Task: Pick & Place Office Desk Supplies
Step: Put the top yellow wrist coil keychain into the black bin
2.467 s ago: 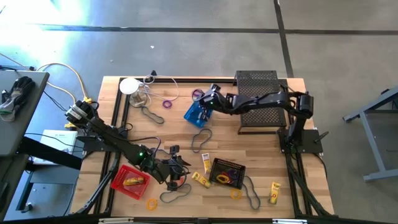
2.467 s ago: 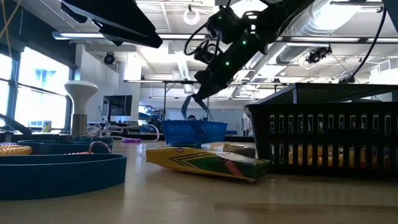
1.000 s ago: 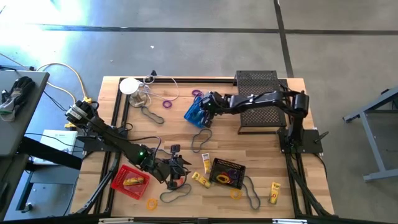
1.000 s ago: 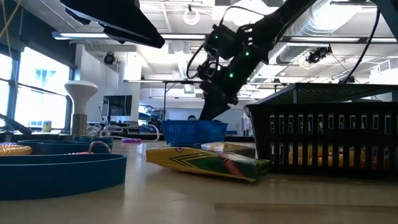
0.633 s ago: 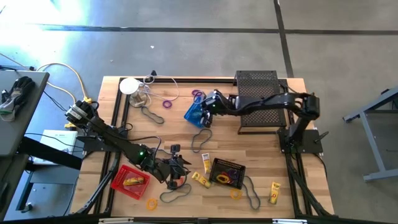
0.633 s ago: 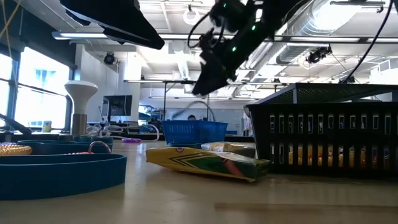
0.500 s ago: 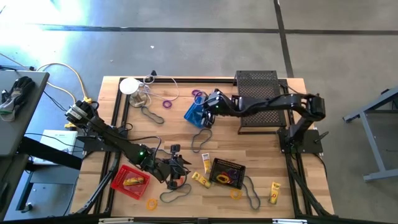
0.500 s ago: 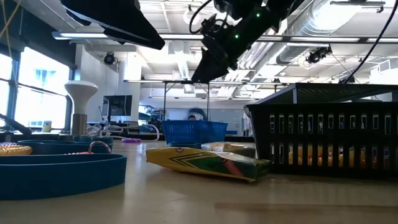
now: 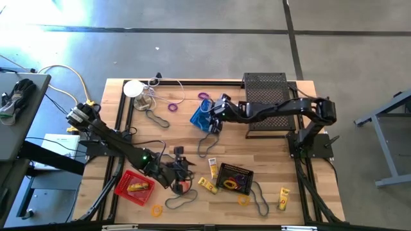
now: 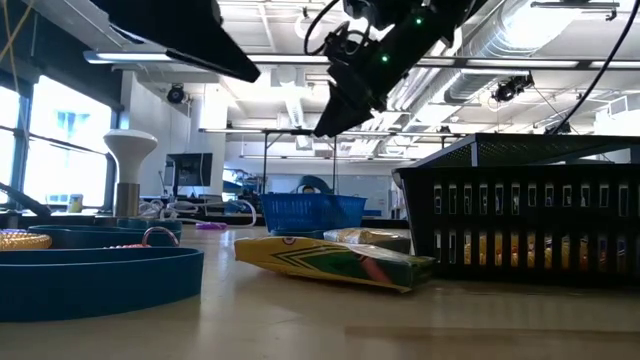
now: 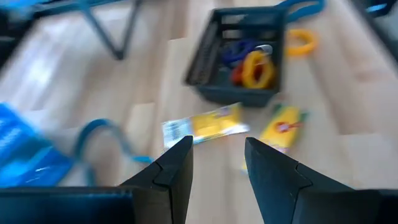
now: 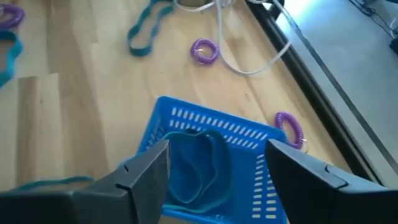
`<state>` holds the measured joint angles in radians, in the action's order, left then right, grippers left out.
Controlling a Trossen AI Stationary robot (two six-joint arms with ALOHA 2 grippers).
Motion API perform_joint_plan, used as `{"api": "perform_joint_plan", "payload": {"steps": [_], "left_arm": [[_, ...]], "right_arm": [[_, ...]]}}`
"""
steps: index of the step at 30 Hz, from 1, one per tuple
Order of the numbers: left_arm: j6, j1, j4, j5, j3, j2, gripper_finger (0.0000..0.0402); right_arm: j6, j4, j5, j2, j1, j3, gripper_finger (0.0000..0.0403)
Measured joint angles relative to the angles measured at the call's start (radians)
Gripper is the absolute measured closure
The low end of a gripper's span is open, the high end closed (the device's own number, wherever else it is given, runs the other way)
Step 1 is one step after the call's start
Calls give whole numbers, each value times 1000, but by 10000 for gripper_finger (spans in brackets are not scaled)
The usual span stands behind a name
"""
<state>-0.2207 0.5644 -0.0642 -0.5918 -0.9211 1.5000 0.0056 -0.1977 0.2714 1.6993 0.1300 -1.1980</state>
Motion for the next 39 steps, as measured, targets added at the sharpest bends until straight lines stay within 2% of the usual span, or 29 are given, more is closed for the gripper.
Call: {"api": "perform_joint_plan", "payload": {"steps": [3,5,11,13,16,21,24,30,39], "left_arm": [[-71,-9,-116,-72,0,-52,263],[-143,-27,-210,-33,0,-94,263],[-341,-115,-465,404,0,-185,263],[-371,-124,-524,502,0,-194,263],[-386,-123,-607,584,0,-191,263],[-401,-107,-635,593,2,-160,263],[-514,-92,-634,595,1,-126,263],[-809,-66,-665,611,2,-65,263],[-1033,-30,-673,636,2,22,263]], "right_arm": [[1,-45,0,0,-29,0,156],[21,-94,-1,0,-52,0,156],[123,-250,-17,0,-127,0,156],[166,-288,-17,0,-155,0,156],[229,-324,-33,0,-195,0,156],[304,-335,-155,0,-262,0,156],[322,-334,-201,0,-305,0,156],[339,-329,-195,0,-385,0,156],[338,-286,-192,0,-432,0,156]]}}
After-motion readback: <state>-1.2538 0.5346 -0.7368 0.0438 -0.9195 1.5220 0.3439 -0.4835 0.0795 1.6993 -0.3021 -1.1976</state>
